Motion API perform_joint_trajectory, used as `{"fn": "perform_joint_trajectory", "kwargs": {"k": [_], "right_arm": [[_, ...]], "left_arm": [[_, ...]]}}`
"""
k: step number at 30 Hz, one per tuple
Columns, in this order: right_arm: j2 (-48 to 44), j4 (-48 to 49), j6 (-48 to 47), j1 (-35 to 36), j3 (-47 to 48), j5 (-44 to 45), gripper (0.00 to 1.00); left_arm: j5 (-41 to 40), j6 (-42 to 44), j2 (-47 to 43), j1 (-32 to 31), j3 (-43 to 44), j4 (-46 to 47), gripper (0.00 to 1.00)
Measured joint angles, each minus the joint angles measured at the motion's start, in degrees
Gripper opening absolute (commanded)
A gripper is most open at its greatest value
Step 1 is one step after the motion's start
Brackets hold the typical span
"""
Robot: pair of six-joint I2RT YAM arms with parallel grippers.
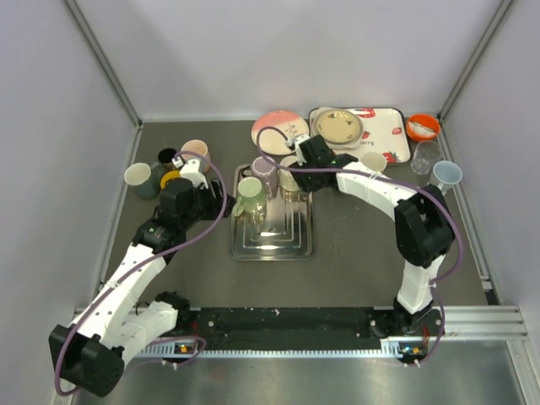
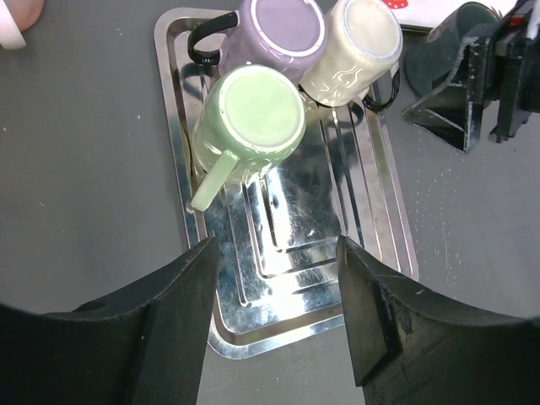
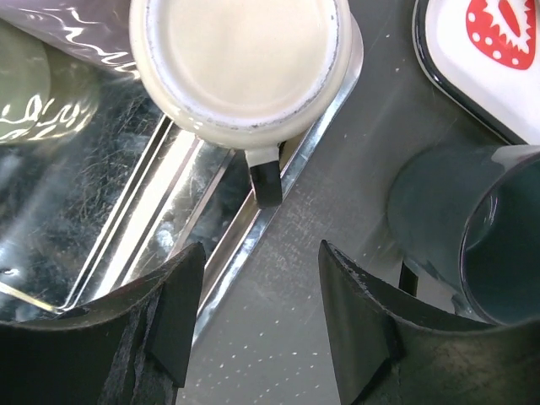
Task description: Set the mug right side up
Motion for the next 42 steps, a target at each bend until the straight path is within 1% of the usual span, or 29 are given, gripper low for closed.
{"fn": "perform_joint_trajectory", "kwargs": {"k": [5,10,19,29,37,39,42], "right_arm": [[3.8,-3.6,-2.8,-0.6,4.8,0.1,0.57],[6.6,-5.1,-4.8,-0.8,9.2,0.0,0.57],[11.2,-7.1,-6.3,-1.5,11.6,-1.5,0.56],[13.3,-7.6,-6.6,-1.6,15.9,-3.1,0.53],[14.8,-7.6,-6.6,-1.7,16.3,-3.4,0.46],[15.3,-7.6,-6.6,-1.7,16.3,-3.5,0.43],[16.2,-7.7,-6.5,-1.7,16.3,-3.9,0.32]], "left_arm": [[0.0,0.0,-0.9,0.0,-0.7,-0.3,0.62],[0.1,0.1,-0.9,0.0,-0.7,-0.4,0.62],[0.0,0.3,-0.9,0.0,-0.8,-0.4,0.61],[0.1,0.3,-0.1,0.0,-1.0,-0.4,0.61],[0.3,0.3,0.0,0.0,-1.2,-0.4,0.61],[0.3,0.3,0.0,0.0,-1.2,-0.4,0.61],[0.3,0.3,0.0,0.0,-1.3,-0.4,0.61]]}}
